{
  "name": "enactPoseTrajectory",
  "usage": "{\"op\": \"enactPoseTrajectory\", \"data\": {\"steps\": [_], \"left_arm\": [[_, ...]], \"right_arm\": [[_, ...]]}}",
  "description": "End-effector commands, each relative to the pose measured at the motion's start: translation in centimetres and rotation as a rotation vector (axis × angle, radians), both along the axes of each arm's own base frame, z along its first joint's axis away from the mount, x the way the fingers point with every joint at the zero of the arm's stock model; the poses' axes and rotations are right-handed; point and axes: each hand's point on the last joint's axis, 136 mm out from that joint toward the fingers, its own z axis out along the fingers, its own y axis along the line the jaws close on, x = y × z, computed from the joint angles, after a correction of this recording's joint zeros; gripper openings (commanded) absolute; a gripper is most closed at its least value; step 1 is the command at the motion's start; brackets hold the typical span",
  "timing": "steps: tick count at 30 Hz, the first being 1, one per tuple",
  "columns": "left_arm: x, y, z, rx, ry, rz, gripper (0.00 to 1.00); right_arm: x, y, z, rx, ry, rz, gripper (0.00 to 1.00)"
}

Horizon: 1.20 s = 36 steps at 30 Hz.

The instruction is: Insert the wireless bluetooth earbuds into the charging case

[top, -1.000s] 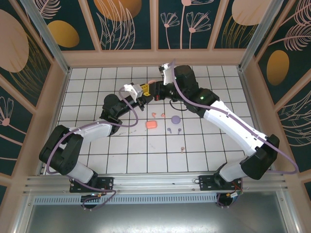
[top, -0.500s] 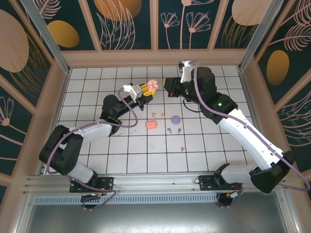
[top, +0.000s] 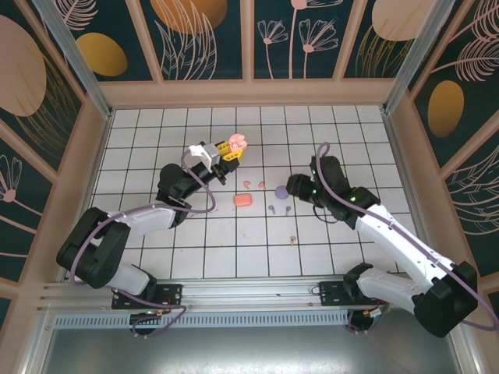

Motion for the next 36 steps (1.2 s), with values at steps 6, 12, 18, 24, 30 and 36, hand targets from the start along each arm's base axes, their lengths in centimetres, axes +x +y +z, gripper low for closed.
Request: {"op": "enactPoseTrajectory", "data": {"steps": [6,12,18,24,30,36], "left_arm": [[-2.1,1.4,2.1,-0.068,-0.048,0.004,0.0],[-2.6,1.7,1.9,-0.072,-0.048,0.006,0.0],[-3.0,2.0,1.6,-0.068,-0.051,0.011,0.0],[-2.9,2.1,1.3,-0.06,-0.055,0.022,0.0],[-2.8,2.1,1.2,-0.064,-0.058,0.026,0.0],[-2.8,2.2,1.2,-0.061,-0.059,0.03,0.0]], "right_arm": [[-5.9,-1.1,-7.7,-0.049,0.29,-0.103,0.54],[-7.9,-0.5,-10.2,-0.123,0.382,-0.122,0.54],[-8.7,-1.2,-11.5,-0.212,0.441,-0.144,0.53],[-8.8,-0.8,-11.9,-0.255,0.466,-0.128,0.52],[-8.8,0.1,-12.8,-0.317,0.488,-0.097,0.52],[-8.8,0.4,-13.6,-0.389,0.491,-0.077,0.52]]}}
